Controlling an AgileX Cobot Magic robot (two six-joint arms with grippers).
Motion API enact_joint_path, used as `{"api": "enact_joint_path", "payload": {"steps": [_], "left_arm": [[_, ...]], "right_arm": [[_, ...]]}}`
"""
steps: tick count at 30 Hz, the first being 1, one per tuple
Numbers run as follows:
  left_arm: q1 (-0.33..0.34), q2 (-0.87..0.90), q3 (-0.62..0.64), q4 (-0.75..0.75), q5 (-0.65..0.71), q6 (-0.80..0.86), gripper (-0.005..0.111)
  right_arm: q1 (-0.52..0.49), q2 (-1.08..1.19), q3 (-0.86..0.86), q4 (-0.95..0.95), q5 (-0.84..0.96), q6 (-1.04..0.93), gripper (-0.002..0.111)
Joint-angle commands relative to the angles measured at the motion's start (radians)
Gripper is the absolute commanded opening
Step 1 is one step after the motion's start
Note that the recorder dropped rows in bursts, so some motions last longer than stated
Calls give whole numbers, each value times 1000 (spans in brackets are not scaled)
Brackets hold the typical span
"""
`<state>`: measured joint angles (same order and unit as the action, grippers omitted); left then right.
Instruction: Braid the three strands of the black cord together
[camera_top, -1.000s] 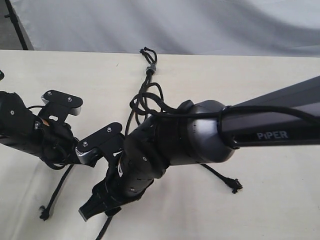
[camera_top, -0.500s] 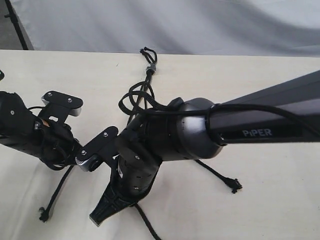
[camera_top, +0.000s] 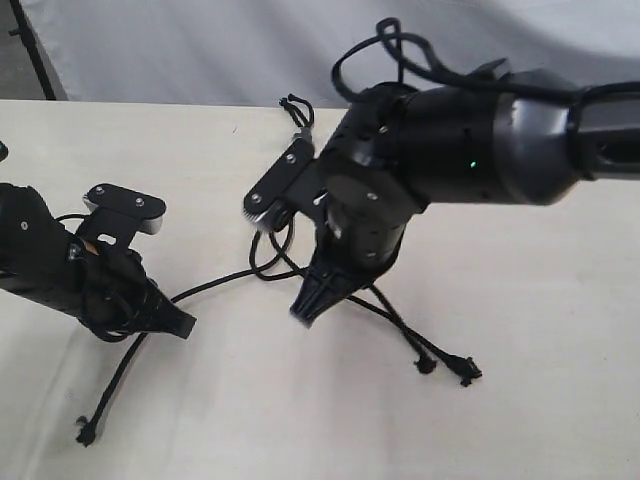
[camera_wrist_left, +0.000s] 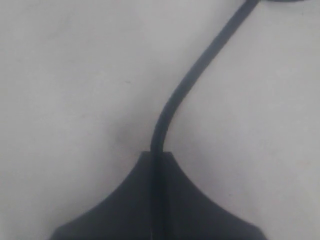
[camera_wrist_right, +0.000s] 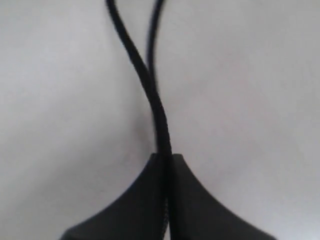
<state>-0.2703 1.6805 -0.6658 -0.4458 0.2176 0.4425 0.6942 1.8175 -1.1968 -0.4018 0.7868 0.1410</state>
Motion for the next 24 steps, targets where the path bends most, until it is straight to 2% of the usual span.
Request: {"api": "enact_joint_path", "payload": {"steps": [1,6,18,22,24], "left_arm": [[3,-1,7,-7,9,-1,0],[3,-1,7,-7,9,-1,0],[3,-1,7,-7,8,5,0],[3,-1,7,-4,6,5,0],[3,-1,7,-4,4,5,0]], "right_arm": [[-106,10,-5,-37,-11,-4,-1],[-175,77,-5,-37,-57,-4,-1],[-180,208,1,-41,-66,-6,-1],[-177,210,11,55,-45,-31,-1],[-162,210,29,146,-41,-118,-1]]}}
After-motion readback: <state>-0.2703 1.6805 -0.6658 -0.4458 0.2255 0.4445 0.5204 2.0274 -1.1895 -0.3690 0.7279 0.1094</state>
